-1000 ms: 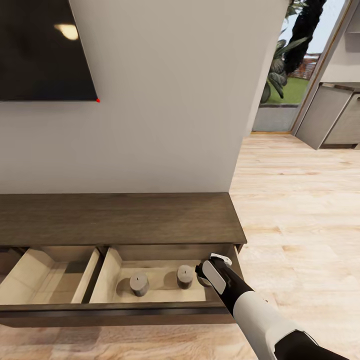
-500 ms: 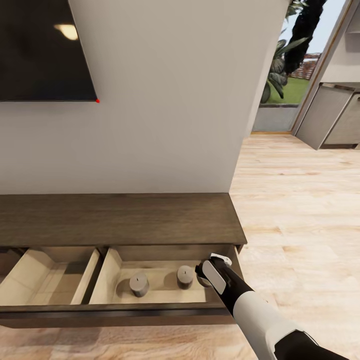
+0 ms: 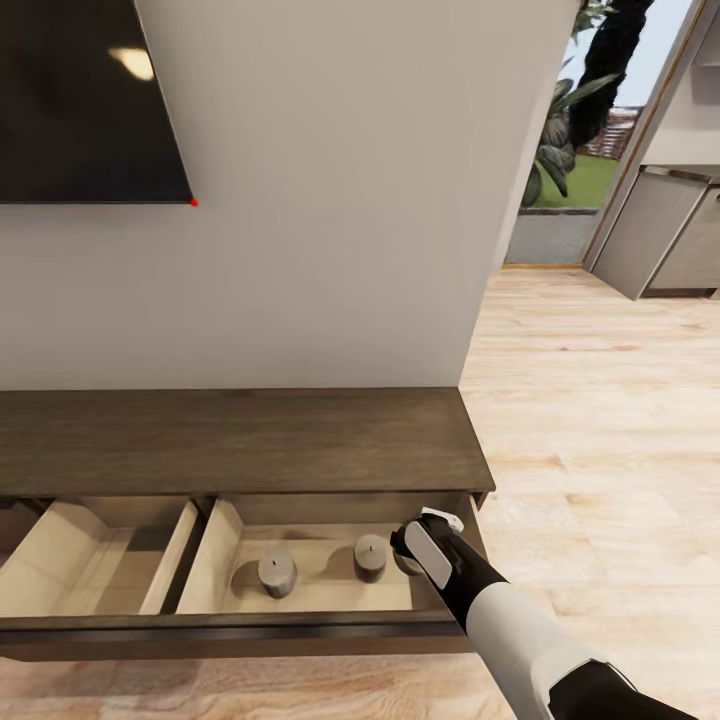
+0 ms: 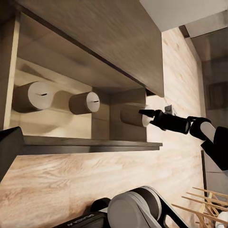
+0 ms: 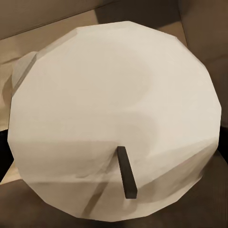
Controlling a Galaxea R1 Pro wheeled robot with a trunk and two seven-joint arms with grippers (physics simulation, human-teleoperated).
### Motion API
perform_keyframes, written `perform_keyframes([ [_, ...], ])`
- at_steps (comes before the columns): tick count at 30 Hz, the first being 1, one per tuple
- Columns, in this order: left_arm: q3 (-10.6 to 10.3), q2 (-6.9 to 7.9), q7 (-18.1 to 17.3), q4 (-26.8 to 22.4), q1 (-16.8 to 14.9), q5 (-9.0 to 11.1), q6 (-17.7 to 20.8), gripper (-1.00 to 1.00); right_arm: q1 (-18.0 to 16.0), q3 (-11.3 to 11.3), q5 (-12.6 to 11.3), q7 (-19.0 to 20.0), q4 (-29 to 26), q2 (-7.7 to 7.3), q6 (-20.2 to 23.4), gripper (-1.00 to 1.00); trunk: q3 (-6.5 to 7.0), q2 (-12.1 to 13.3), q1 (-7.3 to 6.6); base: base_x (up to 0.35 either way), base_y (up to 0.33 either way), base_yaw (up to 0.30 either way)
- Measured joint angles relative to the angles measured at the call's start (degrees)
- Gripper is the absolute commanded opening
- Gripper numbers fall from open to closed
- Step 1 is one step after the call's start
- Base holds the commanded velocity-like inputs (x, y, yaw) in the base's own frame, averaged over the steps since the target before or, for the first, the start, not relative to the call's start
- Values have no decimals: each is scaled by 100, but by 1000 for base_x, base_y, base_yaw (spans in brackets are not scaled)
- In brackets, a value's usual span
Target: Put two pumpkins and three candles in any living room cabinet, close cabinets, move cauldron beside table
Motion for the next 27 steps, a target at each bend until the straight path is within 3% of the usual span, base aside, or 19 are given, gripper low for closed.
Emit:
perform_keyframes([
  [27,109,8,0,-38,1,43,17,100,0,-1,-4,-2,23,0,15,-100,-466,-1041,571,0,0,0],
])
